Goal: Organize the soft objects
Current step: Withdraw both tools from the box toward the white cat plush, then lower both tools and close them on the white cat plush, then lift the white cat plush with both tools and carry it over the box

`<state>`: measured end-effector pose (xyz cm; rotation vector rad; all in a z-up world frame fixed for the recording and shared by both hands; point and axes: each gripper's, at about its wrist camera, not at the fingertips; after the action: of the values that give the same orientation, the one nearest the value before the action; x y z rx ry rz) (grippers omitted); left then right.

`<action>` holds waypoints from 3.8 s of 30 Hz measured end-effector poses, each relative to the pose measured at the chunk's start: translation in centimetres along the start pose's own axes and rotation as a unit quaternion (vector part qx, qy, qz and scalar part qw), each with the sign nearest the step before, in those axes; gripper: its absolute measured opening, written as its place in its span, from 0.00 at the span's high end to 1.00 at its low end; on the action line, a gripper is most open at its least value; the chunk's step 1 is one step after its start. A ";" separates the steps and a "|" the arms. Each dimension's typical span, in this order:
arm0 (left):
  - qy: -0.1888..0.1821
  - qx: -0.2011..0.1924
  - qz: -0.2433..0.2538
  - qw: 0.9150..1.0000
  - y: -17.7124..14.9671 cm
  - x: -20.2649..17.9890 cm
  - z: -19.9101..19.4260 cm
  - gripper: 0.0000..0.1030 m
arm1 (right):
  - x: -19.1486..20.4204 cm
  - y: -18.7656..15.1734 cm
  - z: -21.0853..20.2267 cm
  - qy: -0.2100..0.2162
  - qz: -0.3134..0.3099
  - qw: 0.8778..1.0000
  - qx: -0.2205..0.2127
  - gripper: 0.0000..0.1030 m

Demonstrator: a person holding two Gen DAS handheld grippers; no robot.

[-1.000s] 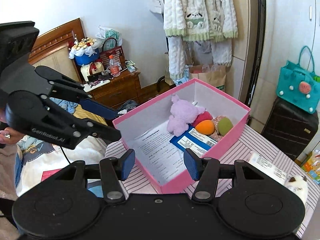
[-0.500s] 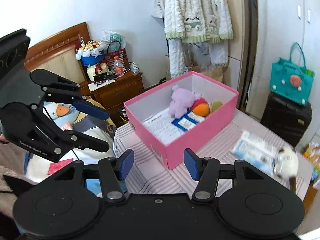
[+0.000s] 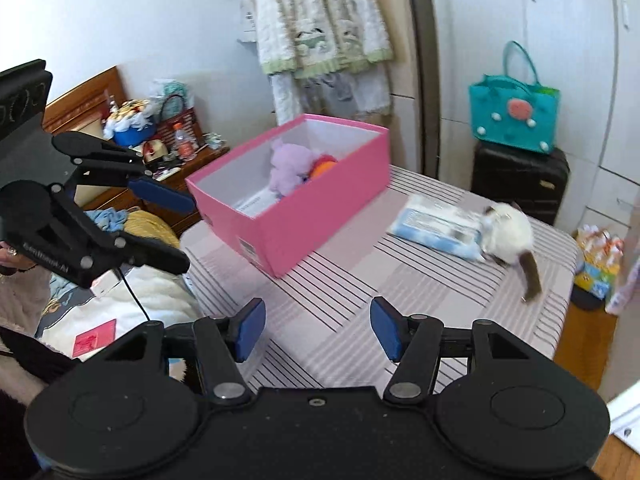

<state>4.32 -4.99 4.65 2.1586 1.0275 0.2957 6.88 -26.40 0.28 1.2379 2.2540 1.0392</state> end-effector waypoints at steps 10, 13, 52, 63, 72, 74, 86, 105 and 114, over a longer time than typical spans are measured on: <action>0.004 -0.045 -0.018 0.999 2.2 0.9 4.3 0.33 | -3.5 -2.0 1.1 -0.040 0.001 0.999 -0.027 0.33; -0.008 -0.052 -0.024 0.998 2.8 1.2 5.9 0.32 | -4.8 -2.3 2.1 -0.058 0.004 0.998 -0.037 0.32; -0.024 -0.126 -0.180 0.975 9.8 8.5 26.0 0.22 | -16.9 -0.5 18.7 -0.144 -0.026 0.985 -0.094 0.20; -0.026 -0.130 -0.234 0.963 10.6 9.8 29.1 0.22 | -17.2 0.8 20.6 -0.139 -0.049 0.986 -0.077 0.21; -0.035 -0.143 -0.266 0.953 9.9 10.0 30.2 0.30 | -17.8 1.2 21.6 -0.130 -0.037 0.989 -0.062 0.38; -0.047 -0.140 -0.259 0.955 9.9 9.9 30.3 0.40 | -18.1 1.0 21.7 -0.123 -0.022 0.990 -0.065 0.40; -0.048 -0.109 -0.261 0.958 10.0 8.5 28.7 0.45 | -17.0 0.9 20.7 -0.131 0.026 0.990 -0.042 0.43; -0.083 -0.051 -0.235 0.967 7.6 6.2 22.4 0.45 | -11.5 0.3 15.7 -0.138 0.078 0.987 0.012 0.42; -0.122 -0.033 -0.225 0.966 4.5 6.7 17.8 0.45 | -8.0 0.2 13.4 -0.102 0.070 0.992 0.031 0.42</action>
<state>19.82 -10.93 -5.66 1.7834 1.3012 -0.1469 19.64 -27.31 -8.71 1.4753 2.0813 0.8520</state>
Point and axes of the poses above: each gripper's, at about its wrist camera, not at the fingertips, and z roughly the way its jaws point, x to its left, y to its top, and after that the axes turned 10 degrees about -y, right-handed
